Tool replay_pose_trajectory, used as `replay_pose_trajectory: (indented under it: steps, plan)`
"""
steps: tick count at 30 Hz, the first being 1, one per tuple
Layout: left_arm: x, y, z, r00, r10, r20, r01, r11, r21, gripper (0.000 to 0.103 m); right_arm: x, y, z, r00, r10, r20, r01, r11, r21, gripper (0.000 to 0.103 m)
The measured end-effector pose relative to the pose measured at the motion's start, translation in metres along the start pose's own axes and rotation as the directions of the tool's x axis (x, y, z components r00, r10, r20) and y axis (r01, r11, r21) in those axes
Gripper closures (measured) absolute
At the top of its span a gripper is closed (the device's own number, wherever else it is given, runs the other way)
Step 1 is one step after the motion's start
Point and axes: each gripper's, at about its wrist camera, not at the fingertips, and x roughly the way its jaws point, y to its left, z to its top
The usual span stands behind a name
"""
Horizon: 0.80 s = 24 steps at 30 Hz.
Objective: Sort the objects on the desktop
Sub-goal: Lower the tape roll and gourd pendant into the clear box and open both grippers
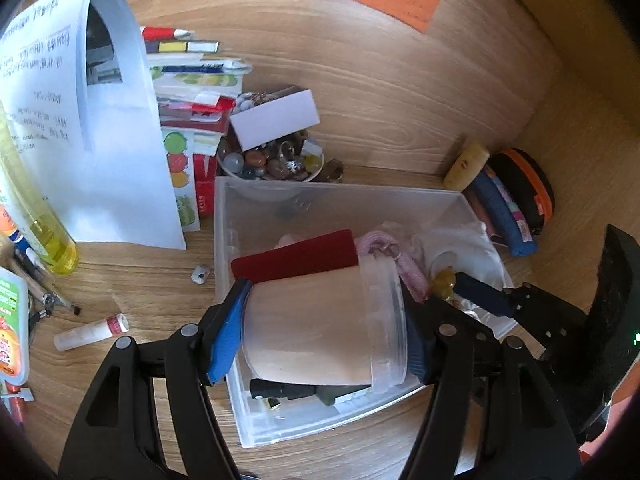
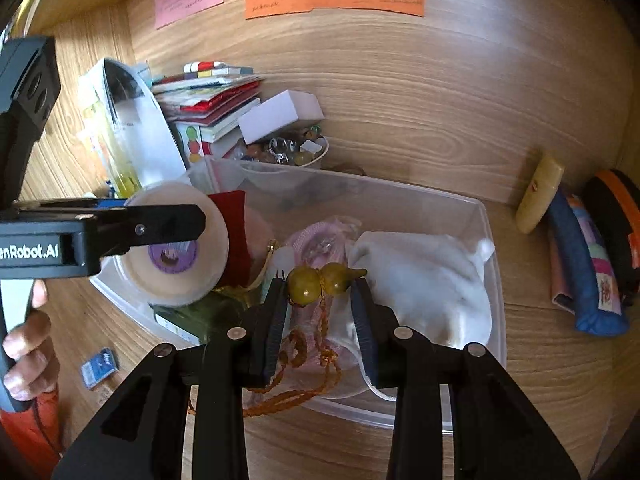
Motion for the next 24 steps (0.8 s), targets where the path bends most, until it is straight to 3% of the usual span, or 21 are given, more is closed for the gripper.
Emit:
replay_pose_trajectory:
  steps: [6, 16, 18, 19, 24]
  plan:
    - [-0.005, 0.001, -0.001, 1.000, -0.017, -0.008, 0.017, 1.000, -0.013, 0.036, -0.002, 0.011, -0.002, 1.000, 0.000, -0.003, 0.000, 0.999, -0.049, 0.048]
    - [-0.047, -0.008, -0.005, 0.997, -0.004, 0.074, 0.003, 1.000, 0.016, 0.029, -0.021, 0.014, -0.002, 0.999, -0.035, 0.013, 0.035, 0.998, -0.044, 0.037]
    - [-0.055, -0.012, -0.008, 0.996, 0.009, 0.086, -0.011, 1.000, 0.028, 0.029, -0.027, 0.013, -0.003, 0.998, -0.051, 0.029, 0.052, 0.998, -0.035, 0.024]
    - [-0.058, -0.014, -0.010, 0.996, 0.017, 0.091, -0.020, 0.999, 0.034, 0.029, -0.032, 0.013, -0.004, 0.997, -0.057, 0.042, 0.059, 0.998, -0.028, 0.023]
    - [-0.074, -0.019, -0.024, 0.992, 0.060, 0.110, -0.067, 0.996, 0.062, 0.029, -0.050, 0.012, -0.007, 0.997, -0.055, 0.060, 0.056, 0.998, -0.003, 0.022]
